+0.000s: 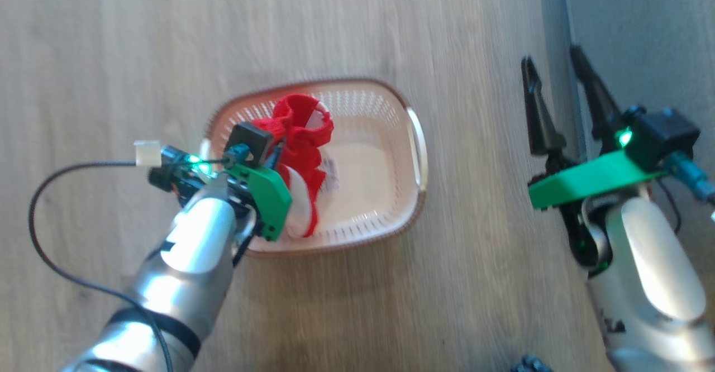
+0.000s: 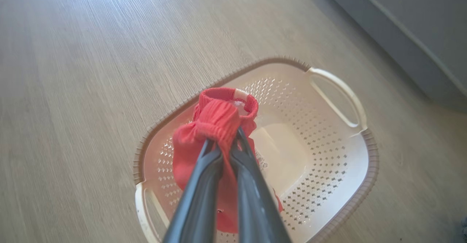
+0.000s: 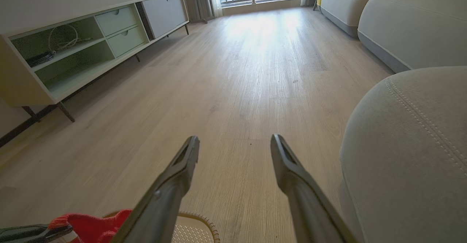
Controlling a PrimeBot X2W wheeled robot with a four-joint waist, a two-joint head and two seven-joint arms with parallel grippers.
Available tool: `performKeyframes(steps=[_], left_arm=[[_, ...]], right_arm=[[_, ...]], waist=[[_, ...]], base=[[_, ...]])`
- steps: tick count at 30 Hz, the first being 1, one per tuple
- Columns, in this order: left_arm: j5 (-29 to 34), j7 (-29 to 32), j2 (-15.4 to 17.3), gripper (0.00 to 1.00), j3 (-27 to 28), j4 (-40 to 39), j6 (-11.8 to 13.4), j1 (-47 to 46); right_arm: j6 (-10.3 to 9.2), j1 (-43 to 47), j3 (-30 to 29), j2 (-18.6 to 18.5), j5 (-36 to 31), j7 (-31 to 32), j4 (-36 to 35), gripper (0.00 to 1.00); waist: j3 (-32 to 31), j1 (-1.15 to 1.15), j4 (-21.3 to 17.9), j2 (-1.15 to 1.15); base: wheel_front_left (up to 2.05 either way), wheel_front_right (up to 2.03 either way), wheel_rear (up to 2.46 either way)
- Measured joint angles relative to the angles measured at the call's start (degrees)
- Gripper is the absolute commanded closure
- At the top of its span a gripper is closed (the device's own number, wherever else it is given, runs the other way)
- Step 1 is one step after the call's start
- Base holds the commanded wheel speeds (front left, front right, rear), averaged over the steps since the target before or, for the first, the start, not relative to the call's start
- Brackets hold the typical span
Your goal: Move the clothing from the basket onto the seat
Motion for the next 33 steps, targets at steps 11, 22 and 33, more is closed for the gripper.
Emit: performKeyframes(steps=[11,22,33], left_arm=[[-10.42,-0.05,0.0,1.0,-2.15,-15.83,2.25,8.05],[-11.69,-0.07,0.03,1.0,-1.11,-27.1,3.69,9.68],[-11.72,1.71,0.05,1.0,-1.2,-38.87,4.16,3.79]], right_arm=[[0.0,7.25,0.88,-0.27,0.66,0.0,4.69,0.0],[-0.01,12.37,1.96,-0.16,1.52,0.0,7.37,0.0],[0.0,14.5,2.13,0.33,1.51,0.0,8.36,0.0]], waist=[[-13.74,0.0,4.56,0.0],[-23.91,0.0,5.89,0.0],[-26.66,0.0,6.05,0.0]], base=[[0.0,0.0,0.0],[0.0,0.0,0.0],[0.0,0.0,0.0]])
